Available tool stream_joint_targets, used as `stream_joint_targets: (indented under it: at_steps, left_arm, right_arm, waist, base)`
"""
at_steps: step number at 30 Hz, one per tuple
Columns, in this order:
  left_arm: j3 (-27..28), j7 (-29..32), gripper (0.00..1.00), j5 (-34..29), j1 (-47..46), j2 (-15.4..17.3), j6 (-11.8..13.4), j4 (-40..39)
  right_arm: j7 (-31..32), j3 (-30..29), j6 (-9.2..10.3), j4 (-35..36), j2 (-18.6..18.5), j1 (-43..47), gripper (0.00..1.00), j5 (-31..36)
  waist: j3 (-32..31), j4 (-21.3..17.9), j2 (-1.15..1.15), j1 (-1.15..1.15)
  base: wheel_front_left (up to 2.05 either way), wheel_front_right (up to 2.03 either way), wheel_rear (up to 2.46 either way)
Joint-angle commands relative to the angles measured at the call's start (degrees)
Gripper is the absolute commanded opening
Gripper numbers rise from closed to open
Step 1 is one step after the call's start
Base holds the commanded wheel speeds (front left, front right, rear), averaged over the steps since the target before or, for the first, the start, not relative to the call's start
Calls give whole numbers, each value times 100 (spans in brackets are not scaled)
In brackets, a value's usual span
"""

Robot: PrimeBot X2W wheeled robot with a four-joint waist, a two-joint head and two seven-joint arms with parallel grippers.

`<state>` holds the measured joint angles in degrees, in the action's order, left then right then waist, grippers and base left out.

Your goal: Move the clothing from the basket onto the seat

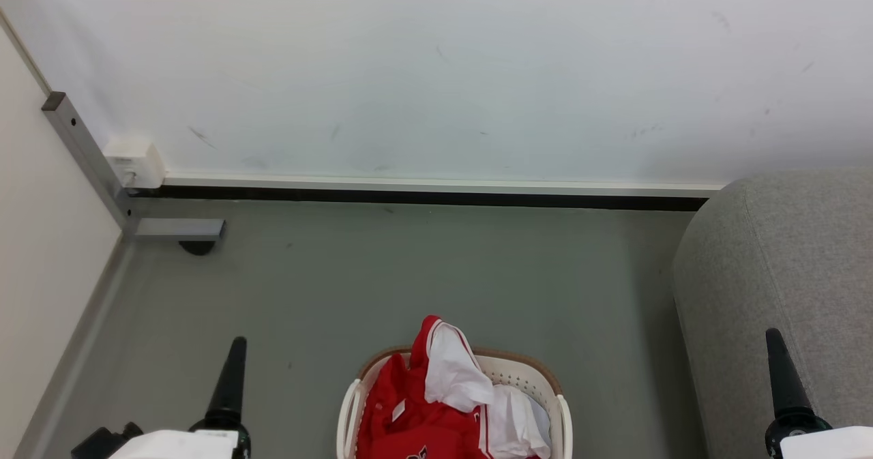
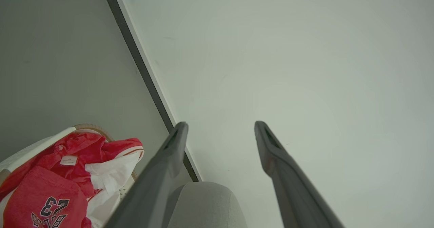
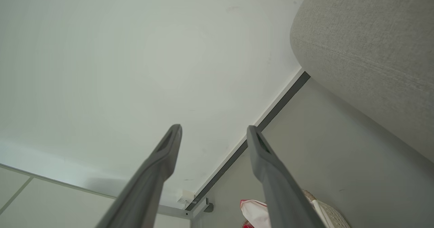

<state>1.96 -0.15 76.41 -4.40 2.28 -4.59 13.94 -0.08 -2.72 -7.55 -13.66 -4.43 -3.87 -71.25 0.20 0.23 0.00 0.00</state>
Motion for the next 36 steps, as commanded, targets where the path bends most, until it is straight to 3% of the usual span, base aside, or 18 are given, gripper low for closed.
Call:
stream_joint_targets:
  at_steps: [1,14,36]
  left_arm:
    - [-32,-69,100,-315,-133,41,48,-138]
    - [-273,-346,100,-1726,-126,49,351,-227]
    - [-573,-722,100,-3966,-180,59,606,-235]
  right_arm:
    - [-75,27,3,154,-110,-30,100,372]
    - [-351,178,4,371,-253,91,100,1979]
    - [-734,221,6,294,-315,217,100,3705]
  waist:
    - [-2,2,0,0]
    - [-17,33,0,0]
    - [-17,71,0,0]
  base:
    - [0,0,0]
    - [0,0,0]
    - [0,0,0]
